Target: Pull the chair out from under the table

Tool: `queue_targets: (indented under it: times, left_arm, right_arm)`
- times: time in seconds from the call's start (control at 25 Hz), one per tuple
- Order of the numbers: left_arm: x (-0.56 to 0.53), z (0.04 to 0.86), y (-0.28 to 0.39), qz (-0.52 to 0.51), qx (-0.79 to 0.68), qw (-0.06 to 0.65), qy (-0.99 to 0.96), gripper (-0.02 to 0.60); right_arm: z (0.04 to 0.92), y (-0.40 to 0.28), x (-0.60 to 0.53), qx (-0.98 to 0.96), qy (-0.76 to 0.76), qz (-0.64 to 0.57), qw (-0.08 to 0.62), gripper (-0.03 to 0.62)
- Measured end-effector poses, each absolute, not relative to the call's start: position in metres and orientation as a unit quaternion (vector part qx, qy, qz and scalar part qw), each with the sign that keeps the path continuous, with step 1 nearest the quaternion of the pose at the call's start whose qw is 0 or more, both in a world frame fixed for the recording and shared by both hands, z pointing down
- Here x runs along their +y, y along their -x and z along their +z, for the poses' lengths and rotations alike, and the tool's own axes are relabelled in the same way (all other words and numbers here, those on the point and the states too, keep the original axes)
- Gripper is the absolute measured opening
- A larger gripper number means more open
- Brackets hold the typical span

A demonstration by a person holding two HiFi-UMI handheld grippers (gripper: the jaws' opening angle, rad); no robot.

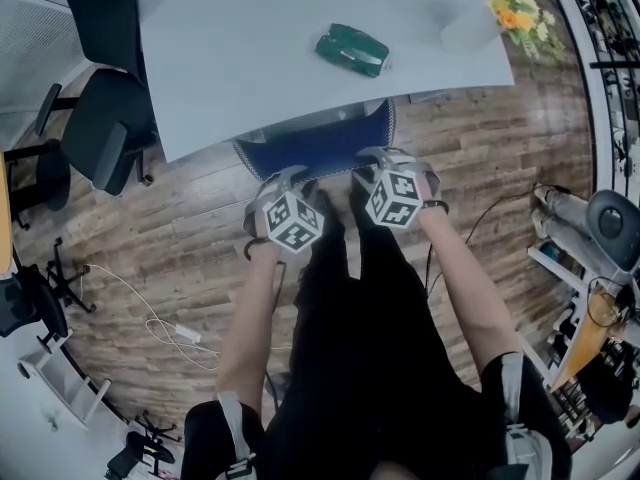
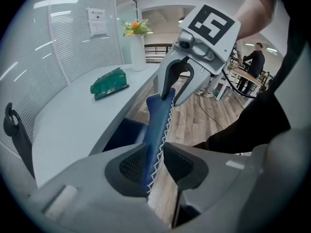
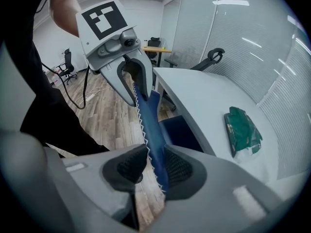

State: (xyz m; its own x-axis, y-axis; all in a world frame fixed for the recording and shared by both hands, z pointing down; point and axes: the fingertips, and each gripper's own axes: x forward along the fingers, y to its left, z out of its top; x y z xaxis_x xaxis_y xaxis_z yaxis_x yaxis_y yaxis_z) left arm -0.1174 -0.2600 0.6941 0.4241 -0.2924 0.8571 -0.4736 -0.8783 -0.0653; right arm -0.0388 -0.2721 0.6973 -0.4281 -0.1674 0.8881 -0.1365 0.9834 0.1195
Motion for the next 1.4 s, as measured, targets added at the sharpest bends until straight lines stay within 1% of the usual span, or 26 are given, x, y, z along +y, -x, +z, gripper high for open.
queue_targets:
  times: [0.4, 0.96, 1.4]
  left_arm:
    - [-0.210, 0.707, 0.106, 0.500, -0.179, 0.104, -0.841, 0.098]
    - [-0.177, 0.714, 0.089, 0.522, -0.164, 0.112, -0.829, 0.089]
    - [-0.148, 0.708, 0.065, 0.518, -0.169, 0.118, -0.830, 0.087]
  right_arm:
    - [0.712, 0.028, -0.223, -0.828, -0.075, -0.014, 0.555, 0.106]
    - [0.718, 0.012, -0.195, -0.824, -0.070, -0.018, 0.562, 0.106]
    - [0.712, -0.012, -0.169, -0.822, -0.057, -0.028, 0.566, 0.106]
